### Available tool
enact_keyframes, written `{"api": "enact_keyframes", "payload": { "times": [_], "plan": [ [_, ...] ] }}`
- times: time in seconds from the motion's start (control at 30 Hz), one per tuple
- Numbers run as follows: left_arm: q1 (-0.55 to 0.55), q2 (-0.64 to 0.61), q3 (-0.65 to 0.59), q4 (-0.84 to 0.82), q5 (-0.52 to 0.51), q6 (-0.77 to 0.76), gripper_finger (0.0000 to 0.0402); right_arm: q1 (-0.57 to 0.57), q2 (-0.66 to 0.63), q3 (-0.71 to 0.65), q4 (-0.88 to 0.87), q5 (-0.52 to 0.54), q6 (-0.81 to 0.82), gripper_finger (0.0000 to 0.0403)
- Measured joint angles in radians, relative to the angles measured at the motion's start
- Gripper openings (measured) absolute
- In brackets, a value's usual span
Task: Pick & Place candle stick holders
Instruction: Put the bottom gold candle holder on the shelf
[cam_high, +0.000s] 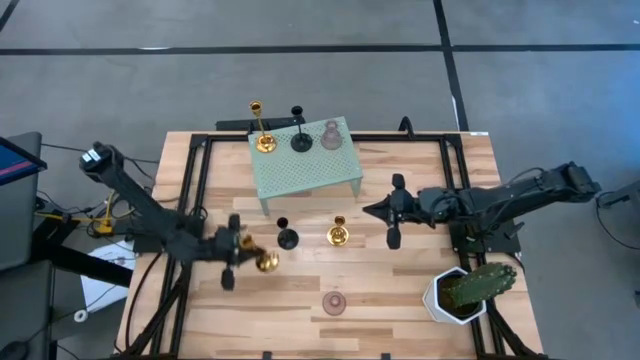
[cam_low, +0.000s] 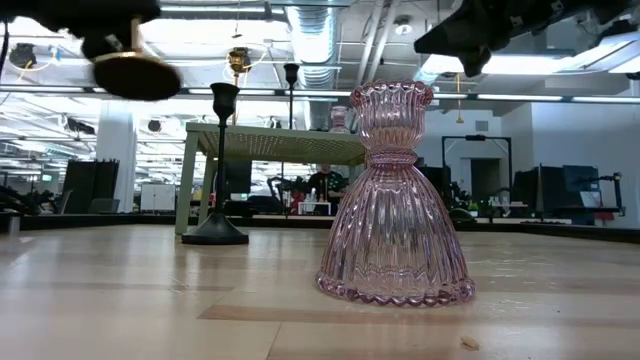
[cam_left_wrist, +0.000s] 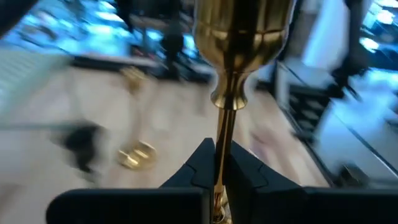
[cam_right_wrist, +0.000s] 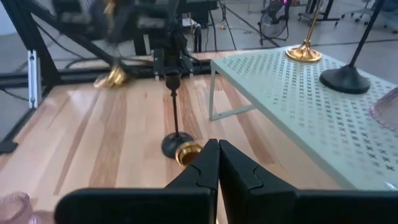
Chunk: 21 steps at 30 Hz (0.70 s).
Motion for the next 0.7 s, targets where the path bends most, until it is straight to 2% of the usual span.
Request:
{"api": "enact_keyframes", "payload": {
  "times": [0.13,0.27,0.53,0.7],
  "plan": [
    [0.082,-0.133,0.000,-0.075,-0.057,0.064,0.0014,-0.014,-0.033,0.000,-0.050,-0.001,-0.023,0.0000],
    [0.164,-0.189,0.042,-0.169,-0.098,0.089,0.0014,-0.040,-0.068,-0.001,-0.131,-0.001,-0.029,0.0000],
    [0.343,-0.109,0.253,-0.290,-0.105,0.222,0.0014,-0.098,-0.106,-0.001,-0.213,-0.002,-0.031,0.0000],
    [0.514,-0.021,0.360,-0.366,-0.117,0.233,0.0015,-0.109,-0.105,-0.001,-0.215,-0.002,-0.030,0.0000]
  ]
}}
